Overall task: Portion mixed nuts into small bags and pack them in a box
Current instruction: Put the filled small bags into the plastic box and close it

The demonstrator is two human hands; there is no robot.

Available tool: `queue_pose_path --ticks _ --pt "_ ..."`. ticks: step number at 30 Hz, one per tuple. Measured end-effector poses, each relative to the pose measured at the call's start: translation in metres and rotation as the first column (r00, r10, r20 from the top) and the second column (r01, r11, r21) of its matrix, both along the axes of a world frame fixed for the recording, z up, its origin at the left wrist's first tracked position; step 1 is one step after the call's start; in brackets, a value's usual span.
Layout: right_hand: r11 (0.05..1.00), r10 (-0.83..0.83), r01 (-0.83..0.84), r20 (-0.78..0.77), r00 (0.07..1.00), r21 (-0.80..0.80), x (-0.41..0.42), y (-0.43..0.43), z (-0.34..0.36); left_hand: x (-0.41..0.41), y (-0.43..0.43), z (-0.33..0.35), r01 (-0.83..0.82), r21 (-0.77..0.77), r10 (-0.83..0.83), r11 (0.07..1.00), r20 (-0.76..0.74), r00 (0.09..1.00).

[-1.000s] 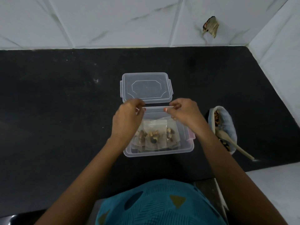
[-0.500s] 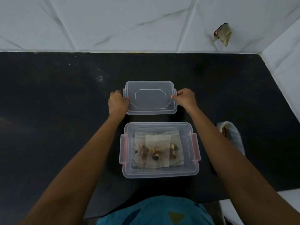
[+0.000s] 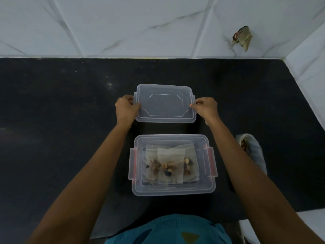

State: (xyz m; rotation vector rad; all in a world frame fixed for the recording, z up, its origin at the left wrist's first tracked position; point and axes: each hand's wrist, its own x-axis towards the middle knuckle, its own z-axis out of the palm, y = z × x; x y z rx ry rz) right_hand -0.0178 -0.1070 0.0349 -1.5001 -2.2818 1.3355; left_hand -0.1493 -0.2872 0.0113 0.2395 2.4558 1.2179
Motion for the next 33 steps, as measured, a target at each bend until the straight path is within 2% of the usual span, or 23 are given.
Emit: queue_pose_path --ticks 4,9,14,23,29,33 --pt "1.0 -0.006 0.007 -0.072 0.997 0.021 0.015 -0.004 0.032 0.013 -0.007 0.035 -0.01 0.117 0.013 0.993 -0.02 1.0" --pt "0.999 -0.004 0.009 -0.12 0.993 0.034 0.047 -0.023 0.068 0.038 -0.027 0.071 -0.01 0.163 0.016 0.987 -0.04 0.999" --pt "1.0 0.006 -0.008 -0.121 0.993 -0.01 0.089 -0.052 0.086 0.073 -0.062 0.085 0.011 0.155 -0.003 0.988 -0.053 0.999" --pt "0.999 0.017 -0.02 -0.076 0.997 -0.039 0.15 -0.095 0.055 0.134 -0.114 0.055 0.077 0.04 -0.075 0.996 -0.049 0.996" --pt "0.998 0.015 -0.013 -0.038 0.999 0.066 0.159 -0.106 0.036 0.145 -0.123 0.038 0.108 0.005 -0.107 0.994 -0.06 0.992" --pt "0.997 -0.012 0.016 -0.053 0.999 0.076 0.16 -0.106 0.033 0.145 -0.123 0.034 0.12 0.009 -0.118 0.993 -0.093 0.989"
